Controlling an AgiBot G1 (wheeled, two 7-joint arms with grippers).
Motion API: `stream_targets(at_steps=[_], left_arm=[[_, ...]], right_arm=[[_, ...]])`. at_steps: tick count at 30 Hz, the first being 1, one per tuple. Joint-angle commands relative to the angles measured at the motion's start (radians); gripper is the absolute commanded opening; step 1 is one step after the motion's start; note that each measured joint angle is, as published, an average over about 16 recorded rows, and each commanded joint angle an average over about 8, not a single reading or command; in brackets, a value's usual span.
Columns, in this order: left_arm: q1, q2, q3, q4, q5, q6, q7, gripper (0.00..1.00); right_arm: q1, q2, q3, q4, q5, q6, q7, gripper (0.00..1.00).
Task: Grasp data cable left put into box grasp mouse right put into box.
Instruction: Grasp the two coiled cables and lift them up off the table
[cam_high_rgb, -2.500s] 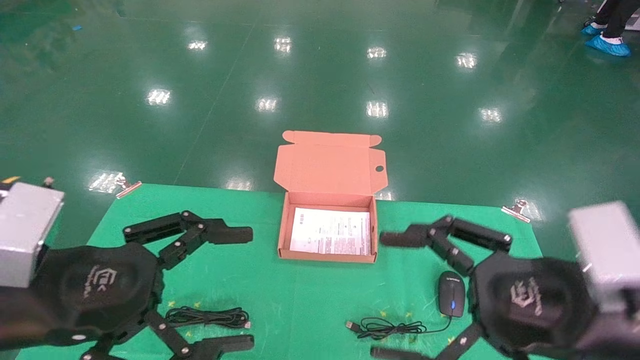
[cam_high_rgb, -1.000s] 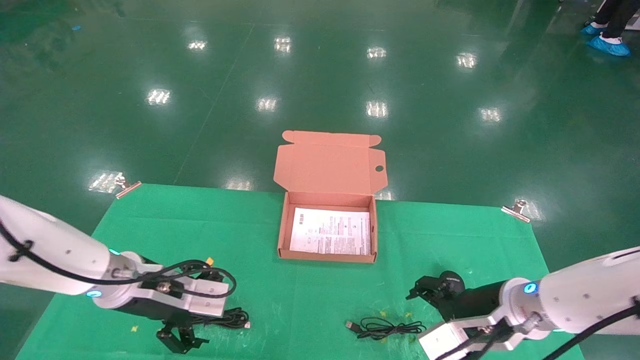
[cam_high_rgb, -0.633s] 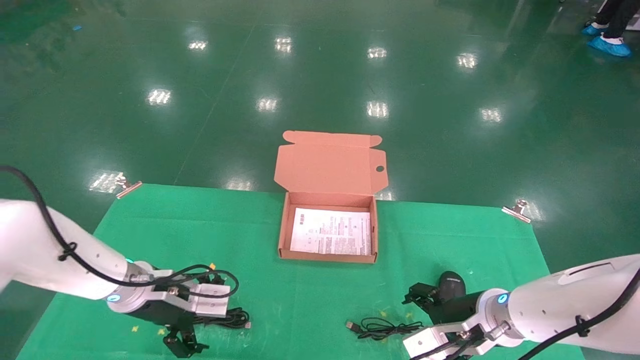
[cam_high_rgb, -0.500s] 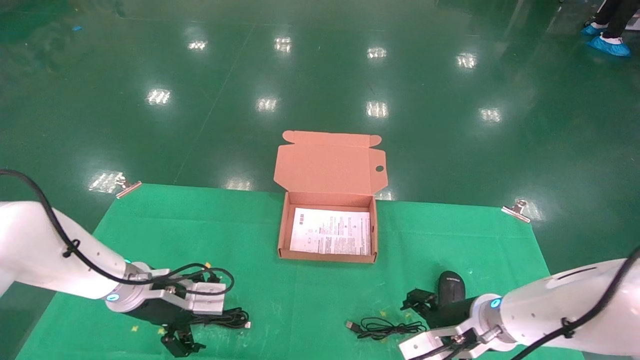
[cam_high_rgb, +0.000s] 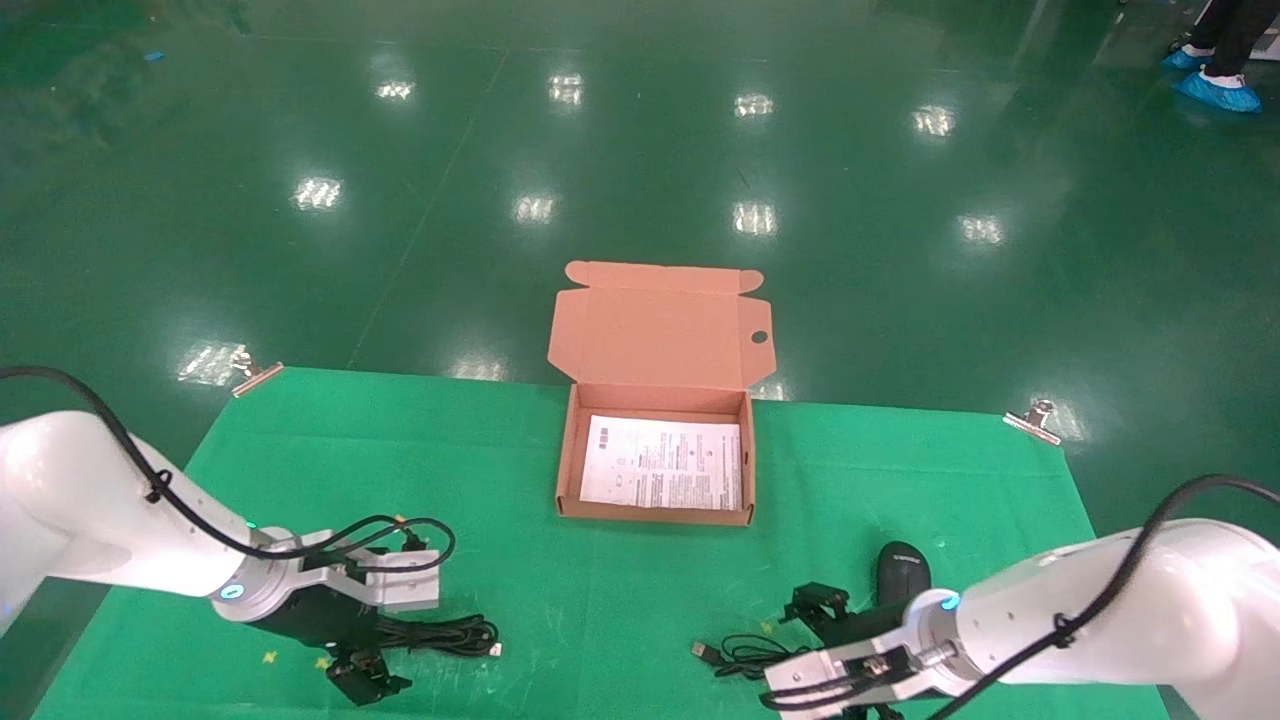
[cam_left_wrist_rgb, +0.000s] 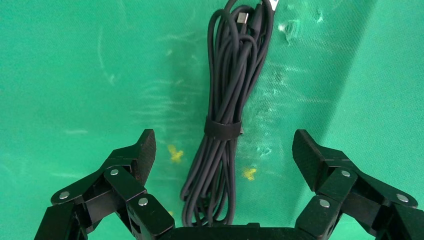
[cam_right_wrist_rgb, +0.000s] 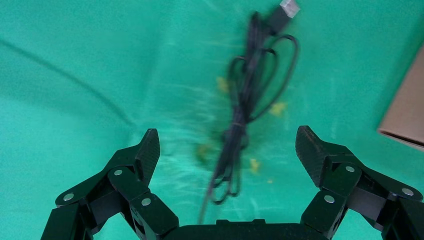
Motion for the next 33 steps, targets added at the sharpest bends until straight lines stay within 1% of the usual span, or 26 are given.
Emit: stream_targets(at_steps=[1,2,3,10,11,15,33], left_arm=[[-0.004,0.011,-0.002,0.038,-0.003,-0.012,0.012,1.0],[-0.006,0.015,-0.004,0.052,-0.004,-0.018,0.018,1.0],[-0.008,0.018,-0.006,0.066,-0.006,-0.025,0.023,0.92],[-0.02,0.032,-0.014,0.136,-0.016,-0.051,0.052,0.05],[-0.021,0.034,-0.014,0.142,-0.016,-0.052,0.054,0.0],[-0.022,0.037,-0.016,0.156,-0.019,-0.054,0.061,0.0],[-0.021,0.033,-0.015,0.136,-0.017,-0.05,0.053,0.0]], right_arm=[[0.001,-0.015,-0.003,-0.024,-0.011,0.016,-0.004,1.0],[-0.001,-0.021,-0.005,-0.033,-0.019,0.027,-0.005,1.0],[-0.003,-0.027,-0.006,-0.041,-0.026,0.038,-0.004,0.97],[-0.015,-0.046,-0.004,-0.084,-0.059,0.101,0.015,0.1],[-0.017,-0.048,-0.003,-0.089,-0.06,0.107,0.019,0.0],[-0.022,-0.052,0.0,-0.101,-0.062,0.119,0.029,0.0],[-0.017,-0.046,-0.003,-0.086,-0.061,0.105,0.016,0.0]])
